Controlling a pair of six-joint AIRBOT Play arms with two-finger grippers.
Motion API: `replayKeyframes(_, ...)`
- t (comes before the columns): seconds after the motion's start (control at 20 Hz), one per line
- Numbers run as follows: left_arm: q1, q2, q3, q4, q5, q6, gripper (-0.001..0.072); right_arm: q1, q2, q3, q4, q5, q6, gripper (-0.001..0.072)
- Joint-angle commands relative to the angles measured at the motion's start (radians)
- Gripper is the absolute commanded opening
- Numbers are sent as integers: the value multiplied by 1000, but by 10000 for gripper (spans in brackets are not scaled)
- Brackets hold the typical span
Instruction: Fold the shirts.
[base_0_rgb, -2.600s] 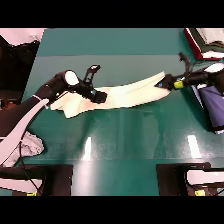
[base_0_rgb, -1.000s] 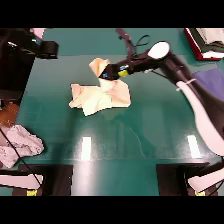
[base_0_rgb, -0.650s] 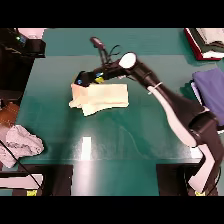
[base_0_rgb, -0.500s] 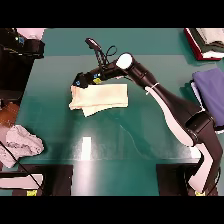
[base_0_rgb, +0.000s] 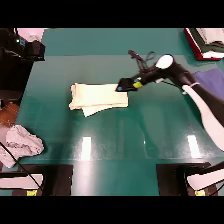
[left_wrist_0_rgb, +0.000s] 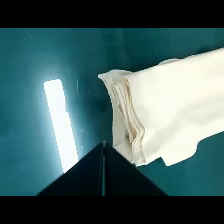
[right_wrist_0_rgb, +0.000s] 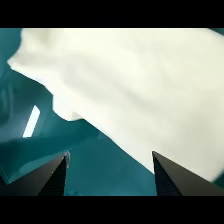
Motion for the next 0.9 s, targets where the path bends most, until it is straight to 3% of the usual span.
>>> replayKeyframes(0.0,1,1,-44,-42,18,0,27,-118,44,-169,-11,-10,20,611)
replayKeyframes(0.05,1,0,-55,-57,23,0,27,-133,40,-197,13,-28,20,697)
replayKeyframes(0.1,1,0,-61,-65,23,0,27,-141,30,-217,56,-45,20,711)
replayKeyframes(0.35,-4,-2,-60,-90,24,0,27,-118,-82,-230,236,-143,18,709)
replayKeyframes(0.6,-4,-2,-60,-92,19,-1,27,-50,-184,-230,509,-202,-89,697)
replayKeyframes(0.65,-4,-2,-60,-92,19,-1,26,-34,-196,-230,559,-218,-119,651)
replayKeyframes(0.75,-4,-2,-60,-93,19,-1,27,-8,-204,-230,627,-248,-200,418)
replayKeyframes(0.8,-4,-2,-60,-93,18,-1,27,2,-201,-229,650,-264,-244,286)
replayKeyframes(0.85,-4,-2,-60,-93,18,-1,27,2,-197,-227,669,-266,-304,92)
